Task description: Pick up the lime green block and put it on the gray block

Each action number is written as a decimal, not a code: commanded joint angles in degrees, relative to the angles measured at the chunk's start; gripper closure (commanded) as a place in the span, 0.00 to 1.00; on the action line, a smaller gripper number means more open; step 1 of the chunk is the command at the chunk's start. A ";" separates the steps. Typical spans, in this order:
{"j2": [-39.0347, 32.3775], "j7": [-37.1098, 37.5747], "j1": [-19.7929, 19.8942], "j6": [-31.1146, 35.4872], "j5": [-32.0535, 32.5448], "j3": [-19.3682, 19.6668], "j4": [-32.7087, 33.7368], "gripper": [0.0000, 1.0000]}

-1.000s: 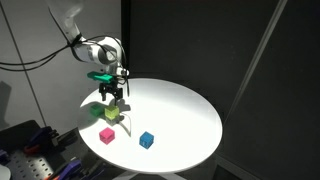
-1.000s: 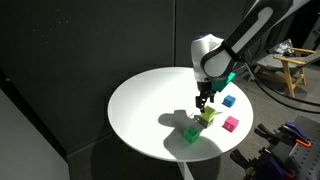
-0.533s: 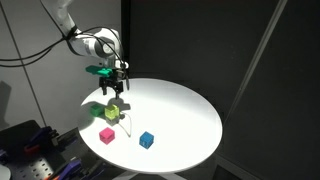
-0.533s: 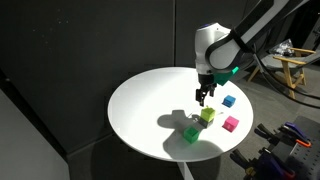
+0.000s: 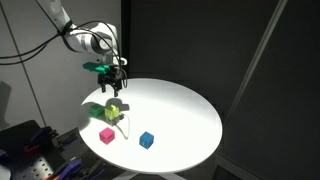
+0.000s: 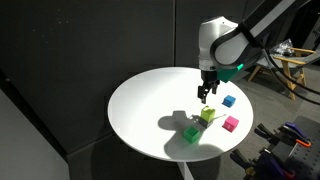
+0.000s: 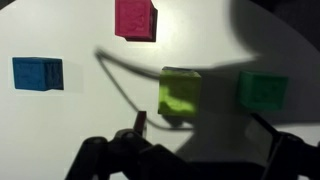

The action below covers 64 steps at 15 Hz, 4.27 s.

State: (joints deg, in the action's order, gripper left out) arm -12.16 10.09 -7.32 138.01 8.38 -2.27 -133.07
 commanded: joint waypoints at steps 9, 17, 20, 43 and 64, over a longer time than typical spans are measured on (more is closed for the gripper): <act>7.94 -0.31 0.97 -3.78 -9.49 -0.97 -5.10 0.00; 14.07 -0.08 0.93 -3.51 -9.21 -1.12 -8.36 0.00; 16.26 -0.34 1.02 -3.55 -9.26 -1.15 -9.29 0.00; 28.52 -1.20 1.46 -15.58 -8.59 -1.52 -11.13 0.00; 31.73 4.24 5.34 -14.56 -8.46 -1.94 -11.65 0.00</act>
State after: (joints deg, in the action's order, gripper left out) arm 19.56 14.51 -2.49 123.55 0.12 -3.73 -144.79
